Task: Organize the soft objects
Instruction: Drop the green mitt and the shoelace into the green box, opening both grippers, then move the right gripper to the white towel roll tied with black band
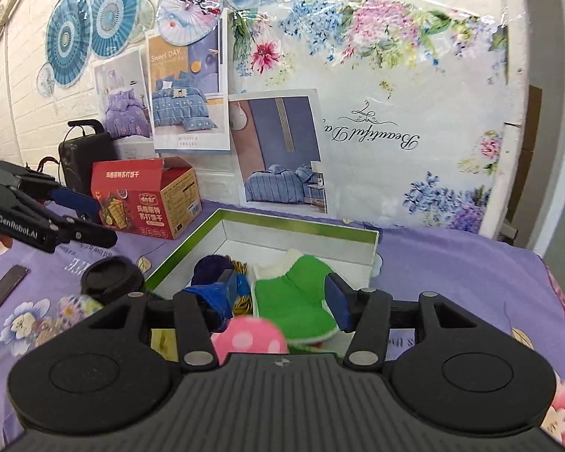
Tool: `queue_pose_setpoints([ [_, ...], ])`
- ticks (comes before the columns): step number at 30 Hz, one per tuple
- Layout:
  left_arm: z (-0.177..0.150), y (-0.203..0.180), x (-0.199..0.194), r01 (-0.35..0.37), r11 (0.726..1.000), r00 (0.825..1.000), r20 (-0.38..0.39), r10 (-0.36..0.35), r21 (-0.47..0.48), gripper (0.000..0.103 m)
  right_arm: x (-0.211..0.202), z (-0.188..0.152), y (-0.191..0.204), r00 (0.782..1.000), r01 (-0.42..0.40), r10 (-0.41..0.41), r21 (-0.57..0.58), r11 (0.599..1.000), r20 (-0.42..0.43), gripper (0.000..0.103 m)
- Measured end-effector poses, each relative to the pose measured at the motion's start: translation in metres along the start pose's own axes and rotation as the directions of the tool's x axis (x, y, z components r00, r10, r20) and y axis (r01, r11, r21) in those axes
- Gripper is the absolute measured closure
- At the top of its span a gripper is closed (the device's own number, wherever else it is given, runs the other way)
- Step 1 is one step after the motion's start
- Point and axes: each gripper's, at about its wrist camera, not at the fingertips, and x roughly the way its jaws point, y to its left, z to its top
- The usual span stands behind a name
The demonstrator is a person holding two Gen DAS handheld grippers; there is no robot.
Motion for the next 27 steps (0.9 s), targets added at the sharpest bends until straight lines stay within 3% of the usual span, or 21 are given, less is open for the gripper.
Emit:
queue_pose_setpoints([
  [7,-0.025,-0.014,-0.035,0.01,1.0,0.999,0.031,-0.01,0.001,0.028,-0.043,-0.037,0.012,0.999,0.035,-0.035,-0.001,0.999,-0.011,0.065],
  [16,-0.053,-0.026,-0.05,-0.004,1.0,1.0,0.026,0.004,-0.016,0.026,-0.072,-0.097,0.011,0.999,0.032,-0.026,0.12,0.992,-0.048,0.064],
  [22,-0.116,-0.05,-0.057,-0.075,0.996,0.997,-0.011,0.075,-0.044,0.021,-0.081,-0.152,0.016,0.993,-0.002,0.025,0.197,0.98,-0.116,0.063],
  [27,-0.169,-0.066,-0.049,-0.029,0.995,0.993,-0.119,0.016,-0.1,0.02,-0.085,-0.17,0.031,0.981,-0.051,0.068,0.099,0.994,-0.179,0.063],
])
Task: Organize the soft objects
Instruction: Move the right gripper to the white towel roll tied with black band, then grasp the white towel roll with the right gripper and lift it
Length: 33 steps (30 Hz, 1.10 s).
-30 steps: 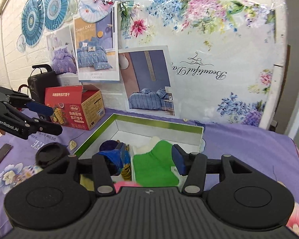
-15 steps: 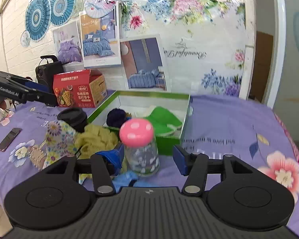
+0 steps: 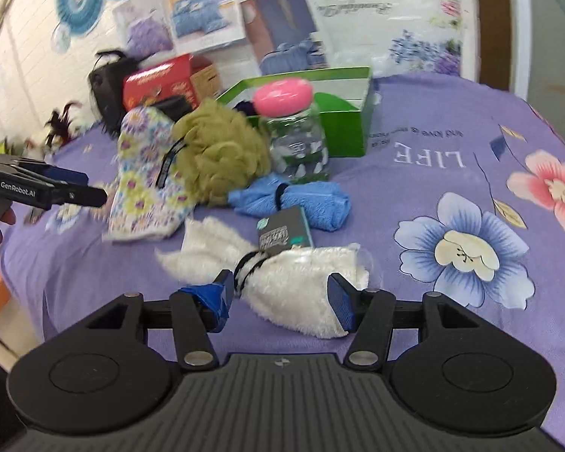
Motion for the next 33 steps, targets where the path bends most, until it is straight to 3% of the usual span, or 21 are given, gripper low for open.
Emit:
queue_pose_setpoints([
  [4,-0.02,-0.004,0.007,0.065,0.997,0.995,-0.08,-0.067,-0.03,0.02,-0.003,0.01,0.007,0.998,-0.055,0.053,-0.231,0.971,-0.017,0.063],
  [9,-0.01,-0.038,0.016,0.142,0.978,0.989,-0.069,-0.132,0.154,0.018,0.009,0.027,0.006,0.987,-0.153,0.113,-0.442,0.884,-0.116,0.062],
  [11,-0.004,-0.058,0.023,0.19,0.942,0.981,-0.08,-0.174,0.278,0.018,0.015,0.03,0.008,0.976,-0.2,0.123,-0.53,0.824,-0.178,0.062],
  [13,0.001,-0.076,0.031,0.275,0.875,0.962,-0.111,-0.252,0.398,0.017,0.021,0.031,0.011,0.966,-0.235,0.116,-0.602,0.763,-0.23,0.062],
  [15,0.006,-0.093,0.042,0.3,0.813,0.953,-0.128,-0.273,0.498,0.017,0.026,0.033,0.014,0.96,-0.254,0.106,-0.648,0.718,-0.259,0.062],
  [18,0.013,-0.111,0.062,0.323,0.746,0.945,-0.159,-0.285,0.582,0.017,0.036,0.035,0.013,0.95,-0.282,0.104,-0.662,0.694,-0.296,0.062],
  [21,0.02,-0.118,0.085,0.378,0.716,0.926,-0.222,-0.307,0.586,0.017,0.049,0.025,0.013,0.943,-0.284,0.069,-0.681,0.675,-0.325,0.061],
  [24,0.019,-0.118,0.105,0.399,0.716,0.917,-0.273,-0.292,0.573,0.017,0.054,0.01,0.012,0.949,-0.269,0.065,-0.685,0.677,-0.308,0.062],
  [27,0.012,-0.116,0.119,0.401,0.726,0.913,-0.31,-0.266,0.559,0.023,0.056,0.011,0.005,0.952,-0.258,0.101,-0.584,0.769,-0.288,0.068],
  [28,0.012,-0.112,0.12,0.416,0.739,0.905,-0.316,-0.283,0.53,0.029,0.055,0.011,0.005,0.953,-0.25,0.098,-0.56,0.789,-0.287,0.071],
  [29,0.014,-0.108,0.12,0.442,0.752,0.892,-0.327,-0.312,0.489,0.05,0.053,0.01,0.007,0.954,-0.241,0.091,-0.555,0.796,-0.284,0.074],
  [30,0.016,-0.105,0.117,0.459,0.762,0.883,-0.33,-0.334,0.456,0.063,0.051,0.01,0.008,0.957,-0.229,0.082,-0.551,0.803,-0.279,0.076],
  [33,0.017,-0.099,0.106,0.451,0.785,0.889,-0.294,-0.352,0.424,0.069,0.04,0.016,0.013,0.96,-0.214,0.079,-0.522,0.826,-0.268,0.079],
])
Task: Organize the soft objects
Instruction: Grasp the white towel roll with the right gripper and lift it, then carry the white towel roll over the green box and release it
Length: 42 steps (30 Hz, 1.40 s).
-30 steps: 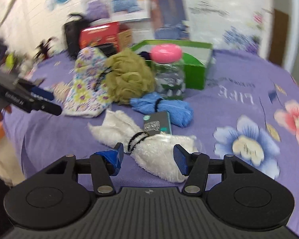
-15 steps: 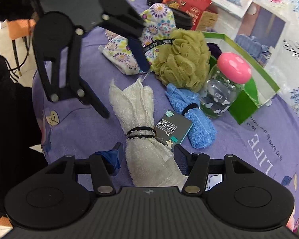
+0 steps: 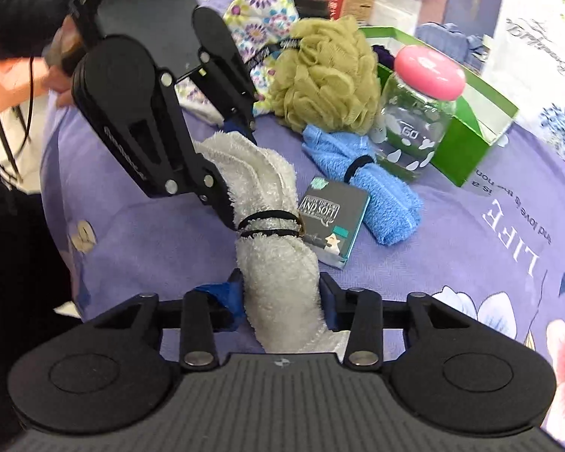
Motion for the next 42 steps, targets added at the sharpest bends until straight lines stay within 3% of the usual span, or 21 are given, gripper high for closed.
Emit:
queue_pose_setpoints([
  [3,0.004,-0.004,-0.023,-0.003,1.0,0.998,0.065,0.004,-0.02,0.072,-0.016,0.01,0.0,0.997,0.066,-0.066,-0.002,0.998,0.034,0.079],
  [6,0.022,-0.001,-0.056,-0.022,0.999,0.985,0.172,0.027,-0.029,0.072,-0.037,0.027,-0.008,0.983,0.162,-0.159,-0.021,0.987,0.088,0.079],
  [10,0.064,0.02,-0.094,-0.114,0.993,0.946,0.302,0.121,-0.041,0.071,-0.053,0.071,-0.042,0.945,0.288,-0.273,-0.06,0.956,0.182,0.079],
  [13,0.097,0.046,-0.113,-0.207,0.976,0.912,0.35,0.215,-0.059,0.072,-0.045,0.112,-0.08,0.924,0.34,-0.314,-0.092,0.936,0.22,0.078],
  [16,0.125,0.084,-0.115,-0.27,0.958,0.895,0.342,0.286,-0.094,0.072,-0.022,0.149,-0.114,0.926,0.341,-0.311,-0.125,0.932,0.215,0.077],
  [19,0.142,0.126,-0.1,-0.325,0.936,0.892,0.285,0.35,-0.134,0.069,0.01,0.179,-0.143,0.943,0.306,-0.28,-0.135,0.943,0.183,0.075],
  [20,0.144,0.139,-0.093,-0.344,0.928,0.892,0.26,0.37,-0.141,0.057,0.021,0.185,-0.151,0.949,0.291,-0.268,-0.13,0.948,0.169,0.075],
  [21,0.146,0.152,-0.087,-0.371,0.916,0.887,0.234,0.399,-0.153,0.036,0.031,0.19,-0.157,0.952,0.282,-0.261,-0.122,0.952,0.16,0.074],
  [22,0.147,0.166,-0.08,-0.402,0.899,0.877,0.209,0.432,-0.172,0.033,0.044,0.195,-0.164,0.957,0.27,-0.253,-0.107,0.957,0.145,0.073],
  [25,0.143,0.201,-0.072,-0.426,0.871,0.877,0.127,0.464,-0.246,0.033,0.061,0.2,-0.174,0.953,0.283,-0.275,-0.044,0.958,0.128,0.072],
  [28,0.137,0.224,-0.073,-0.402,0.856,0.885,0.101,0.454,-0.326,0.033,0.064,0.201,-0.179,0.952,0.274,-0.27,-0.004,0.962,0.146,0.072],
  [36,0.123,0.214,-0.113,-0.408,0.843,0.868,0.137,0.477,-0.352,0.032,0.044,0.213,-0.174,0.941,0.276,-0.278,0.036,0.96,0.195,0.071],
  [42,0.098,0.186,-0.153,-0.42,0.835,0.843,0.188,0.504,-0.355,0.03,0.001,0.197,-0.135,0.919,0.284,-0.293,0.073,0.956,0.263,0.07],
])
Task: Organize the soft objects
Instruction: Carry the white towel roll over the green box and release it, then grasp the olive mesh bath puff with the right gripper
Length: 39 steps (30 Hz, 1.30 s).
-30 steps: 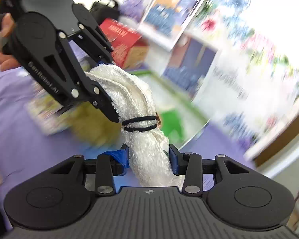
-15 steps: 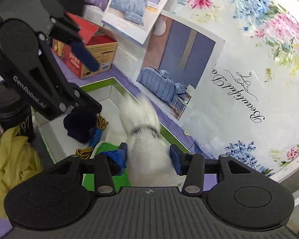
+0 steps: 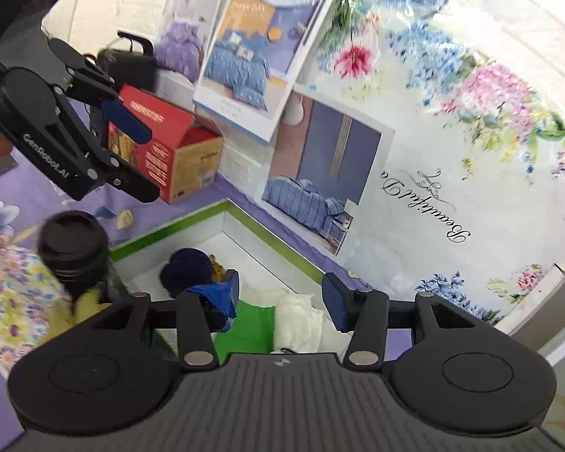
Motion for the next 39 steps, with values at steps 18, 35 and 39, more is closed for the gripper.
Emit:
queue_pose_setpoints([
  [18,-0.153,-0.038,-0.093,-0.036,0.994,0.999,-0.034,0.032,-0.103,0.005,-0.088,-0.124,0.099,0.983,0.156,-0.105,0.375,0.914,-0.153,0.067],
  [35,-0.11,-0.058,-0.007,0.027,0.802,0.956,-0.218,-0.194,-0.597,0.002,-0.02,-0.116,0.138,0.992,0.103,-0.128,0.471,0.876,0.021,0.065],
  [39,-0.117,-0.049,0.022,0.006,0.753,0.934,-0.265,-0.239,-0.658,0.002,-0.009,-0.119,0.129,0.997,0.05,-0.076,0.505,0.862,0.031,0.065],
])
